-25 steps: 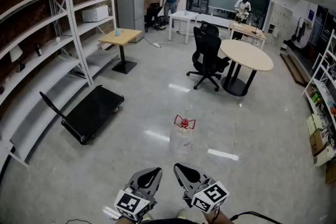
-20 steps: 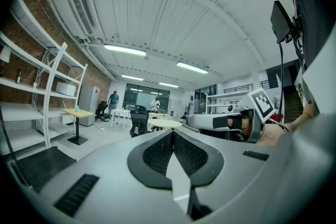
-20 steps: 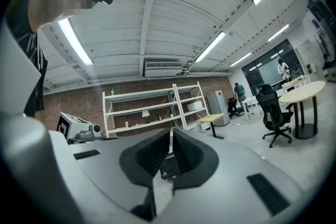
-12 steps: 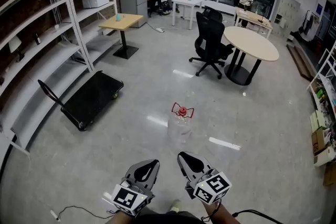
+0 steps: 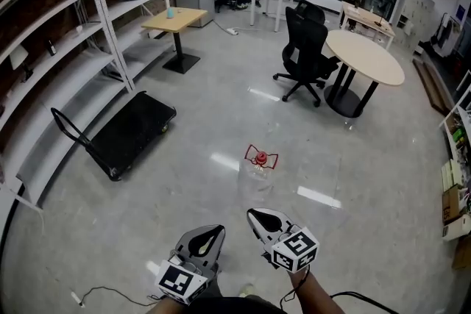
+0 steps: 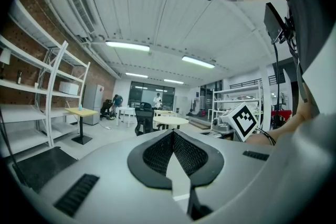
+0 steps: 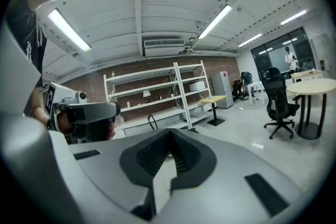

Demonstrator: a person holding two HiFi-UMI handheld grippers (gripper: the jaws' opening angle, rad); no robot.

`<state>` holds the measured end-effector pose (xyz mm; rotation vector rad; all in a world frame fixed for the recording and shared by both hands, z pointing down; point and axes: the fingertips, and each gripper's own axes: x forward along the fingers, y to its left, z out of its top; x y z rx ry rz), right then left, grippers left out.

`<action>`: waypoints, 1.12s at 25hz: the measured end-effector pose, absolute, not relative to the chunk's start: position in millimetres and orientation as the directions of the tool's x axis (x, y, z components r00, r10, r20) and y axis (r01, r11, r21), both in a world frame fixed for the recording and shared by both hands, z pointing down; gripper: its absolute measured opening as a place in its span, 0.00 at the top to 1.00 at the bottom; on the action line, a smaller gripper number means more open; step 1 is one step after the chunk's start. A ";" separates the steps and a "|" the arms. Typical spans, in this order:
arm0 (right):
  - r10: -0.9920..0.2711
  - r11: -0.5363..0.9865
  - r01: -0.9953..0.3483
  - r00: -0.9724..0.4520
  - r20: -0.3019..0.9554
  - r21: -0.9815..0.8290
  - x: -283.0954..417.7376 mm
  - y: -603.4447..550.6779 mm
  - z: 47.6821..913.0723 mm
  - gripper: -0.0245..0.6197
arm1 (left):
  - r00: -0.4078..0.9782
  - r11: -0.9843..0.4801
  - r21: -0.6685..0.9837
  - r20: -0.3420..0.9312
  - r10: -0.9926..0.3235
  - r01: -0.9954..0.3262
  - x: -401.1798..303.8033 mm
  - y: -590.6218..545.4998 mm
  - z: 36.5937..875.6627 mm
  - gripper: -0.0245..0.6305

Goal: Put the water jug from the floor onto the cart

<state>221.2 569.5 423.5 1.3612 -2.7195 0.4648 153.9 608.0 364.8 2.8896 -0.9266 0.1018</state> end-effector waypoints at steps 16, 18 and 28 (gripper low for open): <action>-0.907 0.216 -0.876 -0.343 0.245 -0.430 235.9 281.5 492.7 0.93 | 0.919 -0.920 0.080 0.138 -0.370 -0.383 153.2 322.5 406.8 0.96; -0.902 0.190 -0.877 -0.333 0.273 -0.442 239.6 256.5 512.0 0.92 | 0.920 -0.920 0.113 0.167 -0.354 -0.375 164.5 297.7 427.9 0.96; -0.862 0.145 -0.872 -0.343 0.374 -0.468 311.6 141.6 585.8 0.91 | 0.908 -0.912 0.152 0.248 -0.338 -0.381 252.2 174.4 482.4 0.96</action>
